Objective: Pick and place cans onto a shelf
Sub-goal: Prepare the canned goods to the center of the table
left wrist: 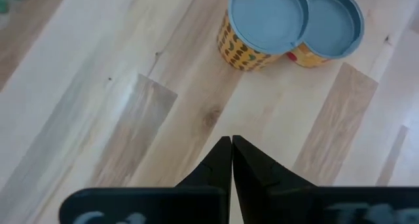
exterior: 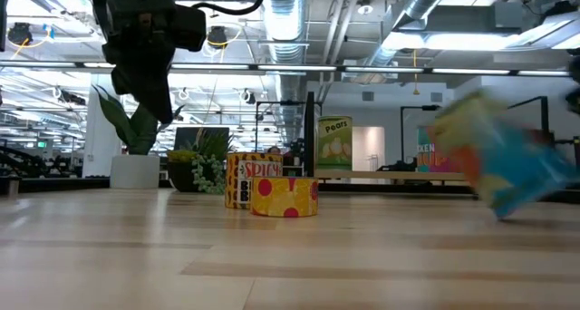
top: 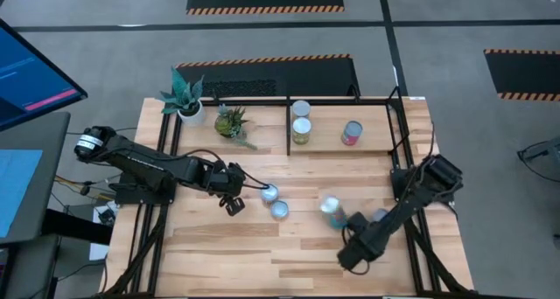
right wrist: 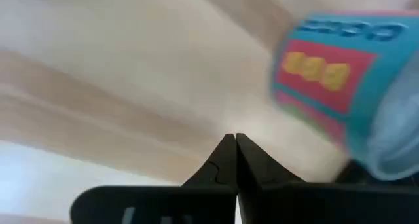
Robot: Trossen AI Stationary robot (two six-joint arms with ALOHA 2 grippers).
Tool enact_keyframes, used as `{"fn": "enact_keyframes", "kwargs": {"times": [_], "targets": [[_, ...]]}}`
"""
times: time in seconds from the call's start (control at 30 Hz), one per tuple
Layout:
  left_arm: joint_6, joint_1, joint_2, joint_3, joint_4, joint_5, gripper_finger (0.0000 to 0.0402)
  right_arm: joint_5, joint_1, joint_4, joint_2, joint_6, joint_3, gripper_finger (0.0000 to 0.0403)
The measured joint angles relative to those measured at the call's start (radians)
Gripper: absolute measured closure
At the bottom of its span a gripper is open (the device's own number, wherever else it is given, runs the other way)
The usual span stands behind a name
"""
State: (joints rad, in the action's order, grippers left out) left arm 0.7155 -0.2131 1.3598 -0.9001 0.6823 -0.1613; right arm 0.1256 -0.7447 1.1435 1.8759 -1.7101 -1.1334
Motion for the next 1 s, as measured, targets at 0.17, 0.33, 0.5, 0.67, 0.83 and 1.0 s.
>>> {"fn": "enact_keyframes", "kwargs": {"times": [0.17,0.33,0.5,0.67,0.83,1.0], "targets": [[0.000,0.000,0.000,0.000,0.000,0.017,0.0401,-0.089,-0.006,0.001,-0.001,-0.004,-0.061,0.0394],[0.000,0.000,0.000,0.000,0.000,0.013,0.0401,-0.102,-0.034,0.003,-0.004,-0.047,-0.117,0.0392],[0.001,0.000,0.000,0.000,0.000,-0.036,0.0401,-0.295,-0.042,0.000,-0.005,-0.080,-0.180,0.0390],[0.000,0.000,0.000,0.000,-0.002,-0.129,0.0401,-0.608,0.024,-0.016,-0.005,-0.075,-0.207,0.0390],[0.011,-0.002,0.000,0.000,-0.002,-0.147,0.0401,-0.661,0.140,-0.075,-0.004,0.064,-0.207,0.0386],[0.013,-0.013,0.000,0.000,-0.002,-0.182,0.0401,-0.733,0.267,-0.093,-0.004,0.226,-0.207,0.0388]]}}
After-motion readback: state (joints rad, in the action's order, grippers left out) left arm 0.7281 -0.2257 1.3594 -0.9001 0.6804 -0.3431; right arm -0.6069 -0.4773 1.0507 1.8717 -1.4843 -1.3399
